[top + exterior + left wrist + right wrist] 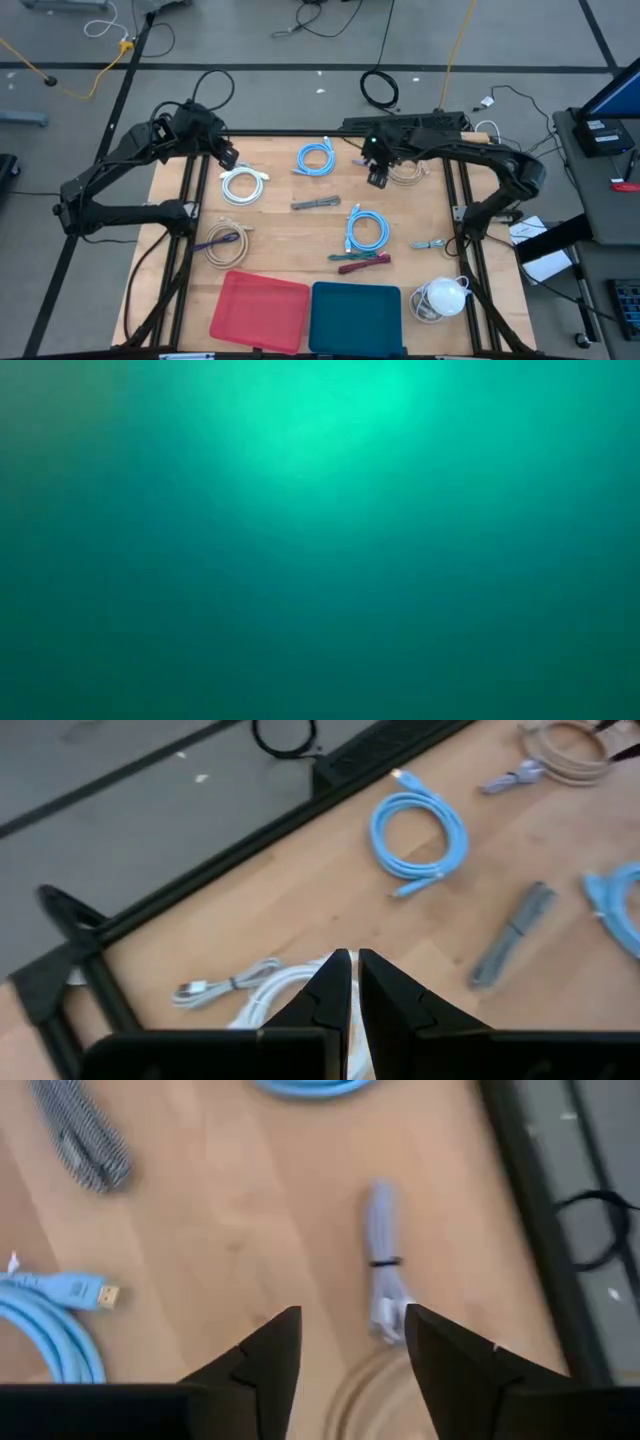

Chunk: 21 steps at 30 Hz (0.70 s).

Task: Pick & Place USB Port
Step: Put the top right white USB cable into the blue bin

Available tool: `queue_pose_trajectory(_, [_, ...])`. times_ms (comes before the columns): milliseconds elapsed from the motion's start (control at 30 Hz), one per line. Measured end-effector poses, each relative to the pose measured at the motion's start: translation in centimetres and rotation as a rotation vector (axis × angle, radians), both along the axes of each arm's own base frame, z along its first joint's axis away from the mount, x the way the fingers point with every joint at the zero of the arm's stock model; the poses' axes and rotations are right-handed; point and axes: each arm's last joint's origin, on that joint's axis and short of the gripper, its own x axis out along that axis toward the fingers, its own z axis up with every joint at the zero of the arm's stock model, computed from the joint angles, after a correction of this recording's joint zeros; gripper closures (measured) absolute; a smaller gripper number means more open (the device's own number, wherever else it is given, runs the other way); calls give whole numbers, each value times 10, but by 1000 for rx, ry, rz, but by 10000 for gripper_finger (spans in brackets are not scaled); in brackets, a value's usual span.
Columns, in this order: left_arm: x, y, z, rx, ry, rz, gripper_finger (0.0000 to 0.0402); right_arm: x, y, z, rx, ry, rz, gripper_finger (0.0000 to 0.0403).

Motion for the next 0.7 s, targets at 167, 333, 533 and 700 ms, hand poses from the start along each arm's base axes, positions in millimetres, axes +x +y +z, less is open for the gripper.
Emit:
queue_pose_trajectory(167, [1,-2,0,-38,-32,-19,376,14,0,-28,58,64,77,211])
queue_pose_trajectory(333, [4,-5,0,-48,-44,-40,376,20,-5,-41,-11,118,112,216])
queue_pose_trajectory(533, [8,-10,0,-59,-53,-61,376,21,-18,-38,-113,92,53,219])
queue_pose_trajectory(700, [10,-14,0,-66,-60,-73,376,14,-35,-50,-86,120,-20,219])
